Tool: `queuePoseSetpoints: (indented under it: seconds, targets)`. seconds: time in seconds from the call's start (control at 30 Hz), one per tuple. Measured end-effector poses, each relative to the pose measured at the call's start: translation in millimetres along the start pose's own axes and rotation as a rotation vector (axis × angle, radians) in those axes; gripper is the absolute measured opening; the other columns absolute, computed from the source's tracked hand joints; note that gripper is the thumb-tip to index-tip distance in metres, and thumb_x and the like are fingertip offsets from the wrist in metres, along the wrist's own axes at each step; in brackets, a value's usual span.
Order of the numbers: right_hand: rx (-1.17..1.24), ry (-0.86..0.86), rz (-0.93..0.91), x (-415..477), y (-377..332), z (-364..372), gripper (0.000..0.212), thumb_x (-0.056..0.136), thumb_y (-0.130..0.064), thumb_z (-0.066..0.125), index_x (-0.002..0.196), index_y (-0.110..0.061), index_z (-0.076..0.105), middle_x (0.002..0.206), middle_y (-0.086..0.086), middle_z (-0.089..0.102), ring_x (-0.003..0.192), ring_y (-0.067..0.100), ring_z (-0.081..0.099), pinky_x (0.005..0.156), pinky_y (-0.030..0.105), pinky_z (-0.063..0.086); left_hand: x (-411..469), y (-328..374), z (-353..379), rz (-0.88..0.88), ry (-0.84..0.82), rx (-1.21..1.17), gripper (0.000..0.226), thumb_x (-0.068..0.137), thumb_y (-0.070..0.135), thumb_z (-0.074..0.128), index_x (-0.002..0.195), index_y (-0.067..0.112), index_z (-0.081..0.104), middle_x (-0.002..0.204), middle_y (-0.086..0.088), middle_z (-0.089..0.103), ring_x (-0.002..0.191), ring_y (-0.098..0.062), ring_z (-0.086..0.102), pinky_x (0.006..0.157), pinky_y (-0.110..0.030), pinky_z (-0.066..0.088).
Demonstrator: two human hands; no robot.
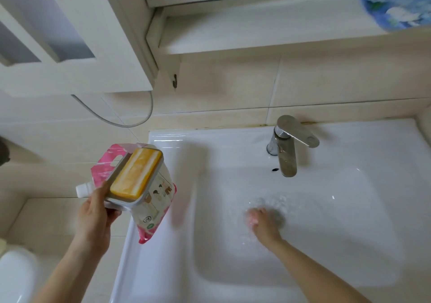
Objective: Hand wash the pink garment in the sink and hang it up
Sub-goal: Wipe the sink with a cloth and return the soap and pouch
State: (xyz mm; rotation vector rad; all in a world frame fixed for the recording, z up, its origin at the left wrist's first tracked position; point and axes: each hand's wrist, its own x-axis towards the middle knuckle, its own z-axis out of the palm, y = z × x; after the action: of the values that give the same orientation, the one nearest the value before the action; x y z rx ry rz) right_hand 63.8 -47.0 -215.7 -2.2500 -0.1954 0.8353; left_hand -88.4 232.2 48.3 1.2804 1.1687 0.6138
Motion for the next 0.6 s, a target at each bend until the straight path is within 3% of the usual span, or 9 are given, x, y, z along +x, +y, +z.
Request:
queuePoseSetpoints:
  seconds: [0.1, 0.17, 0.2, 0.3, 0.37, 0.43, 0.47, 0.53, 0.6]
  targets:
    - [0.314, 0.173, 0.021, 15.1, -50.6, -25.4, 0.032, 0.066, -0.030, 0.063, 0.094, -0.028, 0.048, 0.097, 0.003, 0.054, 0.087, 0.027, 0.059, 0.073, 0.037, 0.050, 1.9, -0.9, -6.7, 0.003, 0.003, -0.002, 0.027, 0.098, 0.022, 0.045, 0.074, 0.013, 0.051, 0.042, 0.012, 0.047, 0.047, -0.006, 0.042, 0.040, -0.011, 0.038]
    - [0.416, 0.303, -0.112, 22.2, -90.2, -40.0, 0.036, 0.062, -0.041, 0.062, 0.092, -0.025, 0.051, 0.100, 0.003, 0.056, 0.094, 0.028, 0.059, 0.077, 0.040, 0.051, 2.2, -1.3, -12.1, 0.007, 0.016, -0.015, 0.026, 0.098, 0.023, 0.044, 0.076, 0.013, 0.053, 0.042, 0.013, 0.049, 0.053, -0.010, 0.041, 0.040, -0.010, 0.039]
    - [0.401, 0.339, -0.201, 24.4, -109.0, -45.6, 0.039, 0.064, -0.045, 0.060, 0.094, -0.020, 0.054, 0.100, 0.001, 0.055, 0.095, 0.024, 0.058, 0.077, 0.034, 0.047, 3.1, -1.4, -15.4, 0.009, 0.023, -0.022, 0.026, 0.098, 0.023, 0.044, 0.076, 0.013, 0.053, 0.042, 0.013, 0.049, 0.054, -0.010, 0.042, 0.040, -0.010, 0.039]
    - [0.219, 0.416, -0.407, 38.1, -150.8, -42.5, 0.040, 0.082, -0.027, 0.058, 0.116, -0.006, 0.058, 0.119, 0.007, 0.050, 0.109, 0.023, 0.054, 0.086, 0.023, 0.040, 7.6, -0.9, -27.2, 0.011, 0.046, -0.048, 0.024, 0.098, 0.024, 0.045, 0.078, 0.013, 0.053, 0.042, 0.013, 0.051, 0.043, -0.002, 0.047, 0.040, -0.010, 0.039]
    - [0.074, 0.371, -0.510, 55.9, -162.7, -24.1, 0.046, 0.087, -0.009, 0.056, 0.132, -0.004, 0.048, 0.142, 0.014, 0.037, 0.134, 0.028, 0.038, 0.107, 0.031, 0.032, 11.6, -1.0, -37.2, 0.009, 0.060, -0.069, 0.024, 0.098, 0.024, 0.046, 0.078, 0.013, 0.053, 0.043, 0.013, 0.052, 0.039, 0.000, 0.047, 0.040, -0.010, 0.040]
    - [-0.113, 0.282, -0.608, 64.5, -172.4, -5.2, 0.050, 0.091, -0.012, 0.043, 0.141, -0.006, 0.040, 0.154, 0.011, 0.025, 0.144, 0.026, 0.019, 0.117, 0.035, 0.014, 15.6, -0.8, -48.3, 0.005, 0.080, -0.083, 0.023, 0.098, 0.023, 0.046, 0.079, 0.013, 0.053, 0.043, 0.012, 0.053, 0.039, 0.000, 0.048, 0.039, -0.010, 0.040]
    - [-0.168, 0.230, -0.675, 67.9, -174.8, 3.0, 0.049, 0.093, -0.012, 0.039, 0.142, -0.007, 0.041, 0.154, 0.011, 0.026, 0.143, 0.025, 0.020, 0.117, 0.027, 0.010, 17.0, -0.3, -53.5, 0.006, 0.087, -0.085, 0.024, 0.098, 0.024, 0.045, 0.079, 0.013, 0.054, 0.043, 0.012, 0.054, 0.039, 0.000, 0.048, 0.039, -0.010, 0.040]
    - [-0.278, 0.126, -0.862, 63.7, -177.2, 8.0, 0.041, 0.095, -0.006, 0.042, 0.135, -0.009, 0.052, 0.149, 0.009, 0.038, 0.134, 0.025, 0.036, 0.109, 0.009, 0.016, 19.8, 1.2, -63.1, 0.014, 0.099, -0.086, 0.023, 0.098, 0.024, 0.045, 0.080, 0.013, 0.054, 0.045, 0.011, 0.055, 0.041, -0.001, 0.049, 0.040, -0.010, 0.041]
    - [-0.402, 0.121, -1.056, 58.1, -171.4, 5.3, 0.035, 0.095, -0.014, 0.043, 0.123, -0.019, 0.064, 0.141, 0.002, 0.050, 0.123, 0.024, 0.052, 0.103, 0.021, 0.038, 22.2, 3.0, -72.3, 0.019, 0.110, -0.076, 0.023, 0.098, 0.024, 0.044, 0.080, 0.013, 0.055, 0.056, 0.005, 0.059, 0.051, -0.004, 0.051, 0.043, -0.010, 0.042]
